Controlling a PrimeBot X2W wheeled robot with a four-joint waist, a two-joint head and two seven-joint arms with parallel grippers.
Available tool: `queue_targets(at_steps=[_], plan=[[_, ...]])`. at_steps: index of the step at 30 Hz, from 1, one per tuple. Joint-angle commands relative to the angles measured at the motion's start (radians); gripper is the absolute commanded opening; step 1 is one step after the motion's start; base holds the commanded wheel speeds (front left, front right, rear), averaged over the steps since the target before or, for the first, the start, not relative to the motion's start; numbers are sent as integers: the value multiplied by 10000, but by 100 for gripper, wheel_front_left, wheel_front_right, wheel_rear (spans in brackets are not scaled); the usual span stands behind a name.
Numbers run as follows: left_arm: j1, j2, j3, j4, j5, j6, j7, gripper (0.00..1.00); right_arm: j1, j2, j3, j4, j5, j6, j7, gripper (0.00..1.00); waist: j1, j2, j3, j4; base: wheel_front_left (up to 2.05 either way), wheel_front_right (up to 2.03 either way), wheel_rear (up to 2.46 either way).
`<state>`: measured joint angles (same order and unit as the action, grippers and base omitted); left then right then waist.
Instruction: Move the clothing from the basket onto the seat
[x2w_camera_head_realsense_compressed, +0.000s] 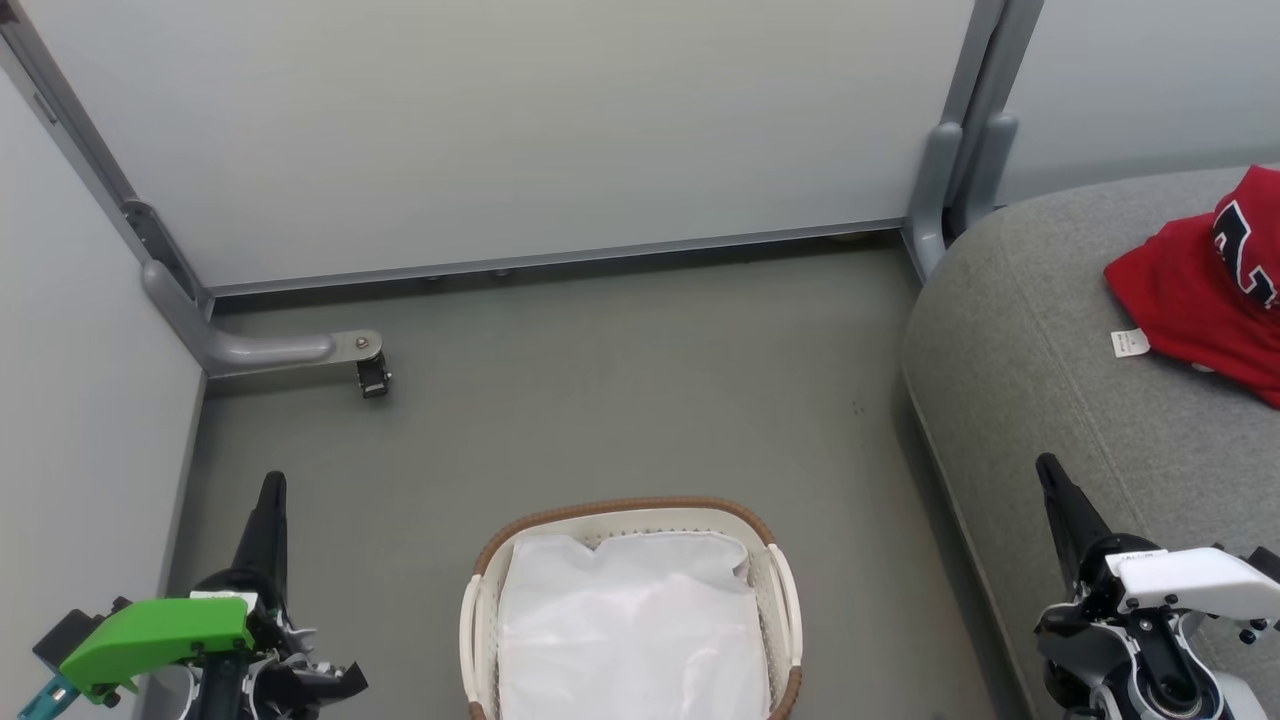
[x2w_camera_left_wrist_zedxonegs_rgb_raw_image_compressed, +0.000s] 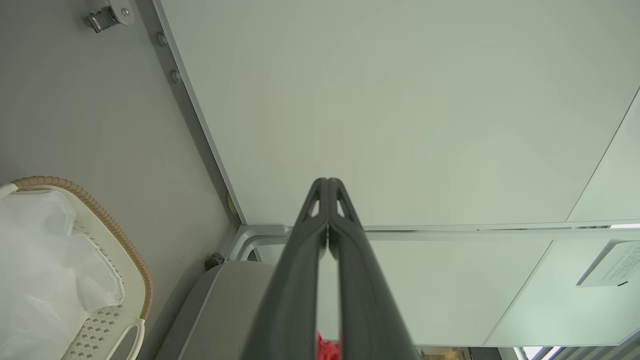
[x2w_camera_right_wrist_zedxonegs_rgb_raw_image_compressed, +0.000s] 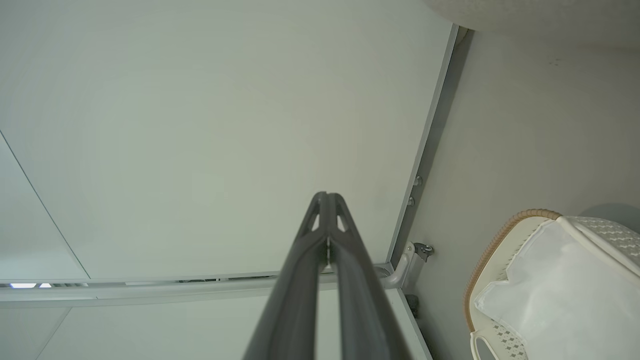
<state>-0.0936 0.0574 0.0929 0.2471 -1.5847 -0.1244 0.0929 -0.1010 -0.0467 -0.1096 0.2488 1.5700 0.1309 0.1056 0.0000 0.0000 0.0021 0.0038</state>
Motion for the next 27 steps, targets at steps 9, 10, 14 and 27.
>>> queue_targets(at_steps=[9, 10, 14, 27], plan=[[-194, 47, 124, -28, -412, -104, 138, 0, -114, -63, -63, -63, 447, -3, 110, 0, 0, 0, 10, -38, 0, 0, 0], [-194, 44, 125, -28, -409, -104, 140, 0, -114, -63, -63, -63, 447, -3, 110, 0, 0, 0, 10, -38, 0, 0, 0], [-195, 39, 133, -28, -399, -104, 150, 0, -113, -63, -62, -63, 447, -3, 110, 0, 0, 0, 10, -38, 0, 0, 0], [-198, 18, 155, -27, -369, -104, 170, 0, -111, -63, -61, -62, 448, -3, 109, 0, 0, 0, 10, -38, 0, 0, 0]])
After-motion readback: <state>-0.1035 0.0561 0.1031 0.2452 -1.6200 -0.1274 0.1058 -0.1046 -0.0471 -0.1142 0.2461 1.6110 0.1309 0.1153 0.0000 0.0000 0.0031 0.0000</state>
